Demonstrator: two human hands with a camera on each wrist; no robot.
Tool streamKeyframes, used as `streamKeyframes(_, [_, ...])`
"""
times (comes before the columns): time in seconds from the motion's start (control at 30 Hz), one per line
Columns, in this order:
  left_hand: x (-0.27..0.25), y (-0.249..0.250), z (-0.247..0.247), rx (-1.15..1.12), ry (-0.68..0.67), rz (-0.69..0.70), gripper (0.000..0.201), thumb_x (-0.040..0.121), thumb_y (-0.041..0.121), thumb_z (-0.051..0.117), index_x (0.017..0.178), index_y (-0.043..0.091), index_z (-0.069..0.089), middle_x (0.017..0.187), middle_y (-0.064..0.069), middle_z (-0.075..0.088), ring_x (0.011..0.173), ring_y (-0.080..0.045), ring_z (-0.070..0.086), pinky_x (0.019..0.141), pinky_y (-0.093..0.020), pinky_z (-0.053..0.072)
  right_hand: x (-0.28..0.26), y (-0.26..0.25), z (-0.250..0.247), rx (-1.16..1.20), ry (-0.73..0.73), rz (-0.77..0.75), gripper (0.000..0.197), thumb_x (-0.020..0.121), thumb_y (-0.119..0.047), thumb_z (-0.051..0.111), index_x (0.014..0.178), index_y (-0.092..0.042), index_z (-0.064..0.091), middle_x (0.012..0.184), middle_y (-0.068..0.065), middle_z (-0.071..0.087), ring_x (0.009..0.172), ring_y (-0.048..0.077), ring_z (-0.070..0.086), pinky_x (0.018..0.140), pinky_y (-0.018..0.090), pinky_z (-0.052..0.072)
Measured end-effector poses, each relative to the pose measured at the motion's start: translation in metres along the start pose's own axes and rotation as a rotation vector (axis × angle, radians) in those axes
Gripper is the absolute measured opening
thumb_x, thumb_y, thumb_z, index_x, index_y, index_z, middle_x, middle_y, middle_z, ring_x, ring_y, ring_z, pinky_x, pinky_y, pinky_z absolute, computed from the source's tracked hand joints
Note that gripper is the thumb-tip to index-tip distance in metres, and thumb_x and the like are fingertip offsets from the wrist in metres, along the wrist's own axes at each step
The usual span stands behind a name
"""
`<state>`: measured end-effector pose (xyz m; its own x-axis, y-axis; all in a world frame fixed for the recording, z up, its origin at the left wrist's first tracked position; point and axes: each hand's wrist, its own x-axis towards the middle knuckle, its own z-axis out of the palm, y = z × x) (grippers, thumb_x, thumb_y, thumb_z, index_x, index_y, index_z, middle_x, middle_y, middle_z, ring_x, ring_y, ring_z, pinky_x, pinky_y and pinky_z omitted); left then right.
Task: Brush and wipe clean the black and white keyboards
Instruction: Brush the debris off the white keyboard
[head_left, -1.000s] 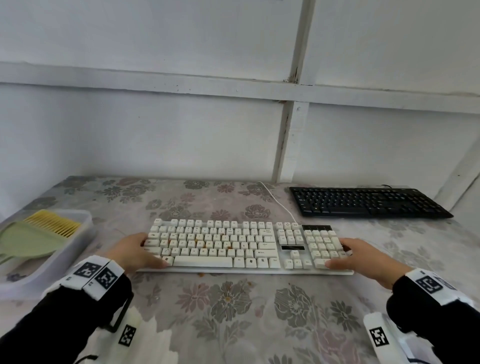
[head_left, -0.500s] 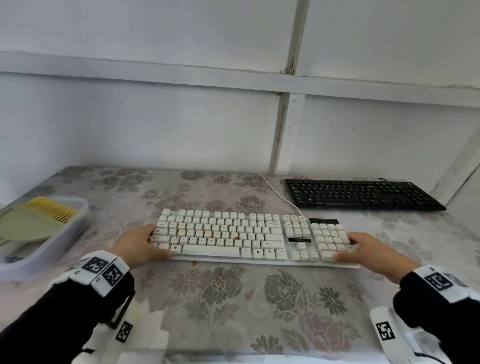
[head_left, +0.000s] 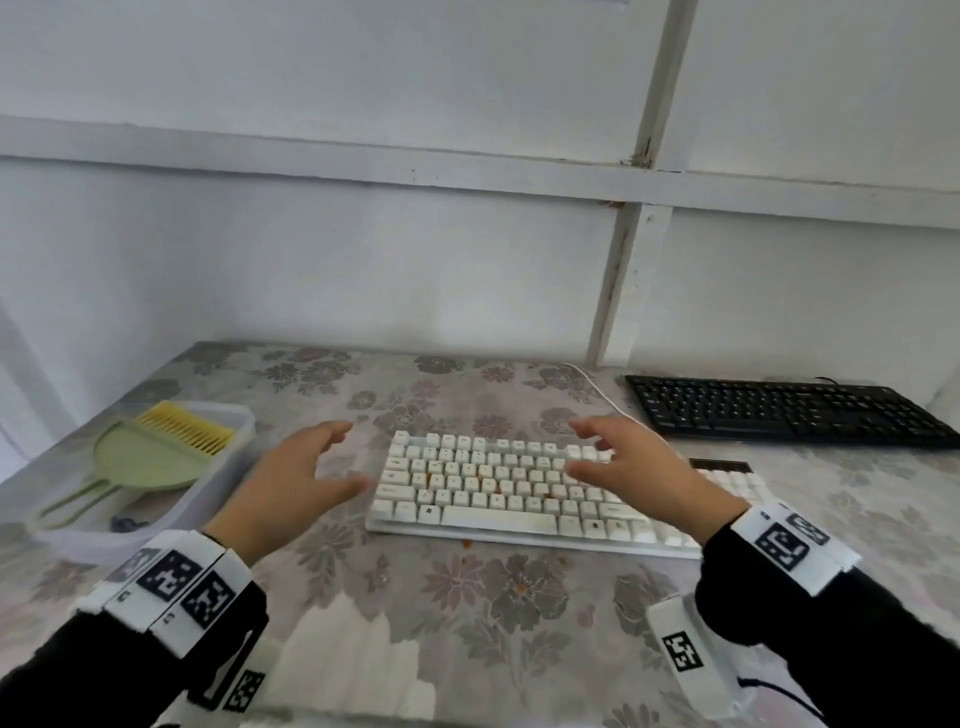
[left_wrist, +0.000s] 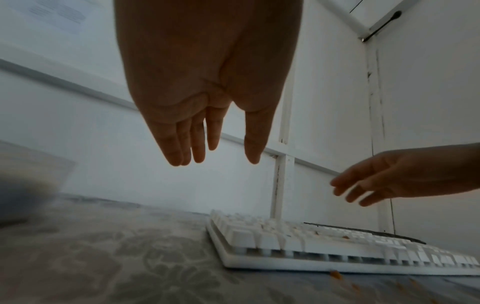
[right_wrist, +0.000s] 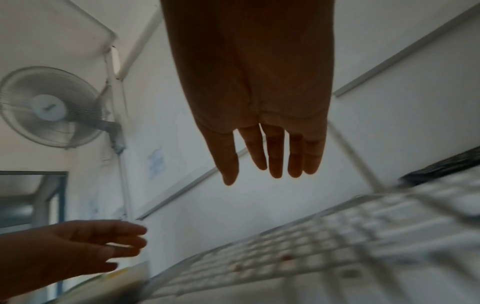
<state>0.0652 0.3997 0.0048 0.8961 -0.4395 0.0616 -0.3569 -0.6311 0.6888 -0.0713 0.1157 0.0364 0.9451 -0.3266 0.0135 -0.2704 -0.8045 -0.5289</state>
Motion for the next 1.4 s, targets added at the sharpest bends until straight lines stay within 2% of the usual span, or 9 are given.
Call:
streamKeyframes(0.43, [-0.017,-0.100,-0.130,0.051,0.108,-0.034,0.066,0.073,0.031,0.075,0.131,0.035,0.044,0.126,0.017,0.045,0.109,-0.006,0.041,0.092,-0.027,0.037,0.079,-0.234,0.147,0.102,-0.296,-0.502,0.042,0.091,-0.021,0.060,0.132,-0.014,0.053,0.126,0.005,0.056,0.107,0.017,0.054,0.088,0.022,0.040])
streamKeyframes(0.6, [-0.018,-0.133,-0.161,-0.044,-0.054,-0.025,0.077,0.035,0.080,0.068,0.106,0.071,0.039,0.108,0.050,0.043,0.101,0.023,0.042,0.085,-0.013,0.036,0.095,-0.283,0.195,-0.052,-0.387,-0.597,0.050,0.089,-0.021,0.063,0.137,-0.022,0.048,0.133,0.012,0.043,0.122,0.031,0.039,0.103,0.037,0.034])
streamKeyframes(0.73, [-0.015,-0.155,-0.165,-0.149,-0.213,-0.070,0.096,0.035,0.065,0.078,0.114,0.064,0.023,0.120,0.043,0.028,0.111,0.020,0.036,0.089,-0.014,0.035,0.095,-0.295,0.219,-0.239,-0.383,-0.674,0.050,0.087,-0.020,0.062,0.135,-0.029,0.050,0.135,0.015,0.035,0.121,0.035,0.032,0.102,0.047,0.034])
streamKeyframes(0.93, [-0.005,-0.164,-0.165,-0.221,-0.288,0.009,0.096,0.038,0.059,0.082,0.117,0.058,0.027,0.120,0.045,0.028,0.102,0.037,0.031,0.077,0.004,0.036,0.096,-0.295,0.231,-0.387,-0.226,-0.731,0.035,0.090,-0.018,0.056,0.125,-0.018,0.048,0.136,0.015,0.035,0.119,0.037,0.035,0.090,0.050,0.038])
streamKeyframes(1.03, [0.001,-0.160,-0.165,-0.181,-0.245,0.069,0.100,0.033,0.072,0.077,0.118,0.061,0.024,0.122,0.047,0.029,0.110,0.034,0.028,0.083,0.000,0.036,0.098,-0.291,0.228,-0.336,-0.158,-0.746,0.037,0.089,-0.017,0.057,0.124,-0.014,0.045,0.136,0.014,0.039,0.115,0.036,0.040,0.087,0.049,0.040])
streamKeyframes(1.13, [0.008,-0.153,-0.163,-0.129,-0.200,0.116,0.108,0.035,0.078,0.072,0.123,0.065,0.010,0.127,0.055,0.012,0.122,0.027,0.019,0.103,-0.019,0.030,0.098,-0.282,0.214,-0.060,-0.024,-0.748,0.027,0.088,-0.005,0.049,0.114,-0.013,0.047,0.128,0.009,0.048,0.100,0.033,0.048,0.080,0.045,0.045])
streamKeyframes(1.2, [0.015,-0.147,-0.159,-0.114,-0.176,0.114,0.121,0.036,0.079,0.070,0.132,0.059,0.000,0.140,0.044,0.008,0.132,0.013,0.015,0.112,-0.027,0.024,0.095,-0.274,0.198,0.156,0.093,-0.705,0.017,0.091,-0.007,0.047,0.106,-0.014,0.048,0.112,0.006,0.054,0.086,0.025,0.051,0.073,0.037,0.046])
streamKeyframes(1.3, [0.021,-0.129,-0.150,-0.046,-0.201,0.140,0.123,0.041,0.079,0.067,0.140,0.051,-0.001,0.145,0.034,0.005,0.135,0.005,0.017,0.114,-0.031,0.022,0.088,-0.250,0.168,0.470,0.243,-0.531,0.011,0.093,-0.010,0.050,0.095,-0.022,0.050,0.088,0.000,0.057,0.073,0.019,0.054,0.063,0.028,0.044])
streamKeyframes(1.4, [0.023,-0.101,-0.135,-0.029,-0.271,0.172,0.114,0.047,0.076,0.065,0.139,0.053,0.003,0.139,0.037,0.006,0.129,0.005,0.021,0.107,-0.026,0.028,0.080,-0.212,0.130,0.720,0.402,-0.343,0.020,0.090,-0.004,0.054,0.084,-0.023,0.049,0.076,0.000,0.055,0.065,0.020,0.059,0.055,0.038,0.054])
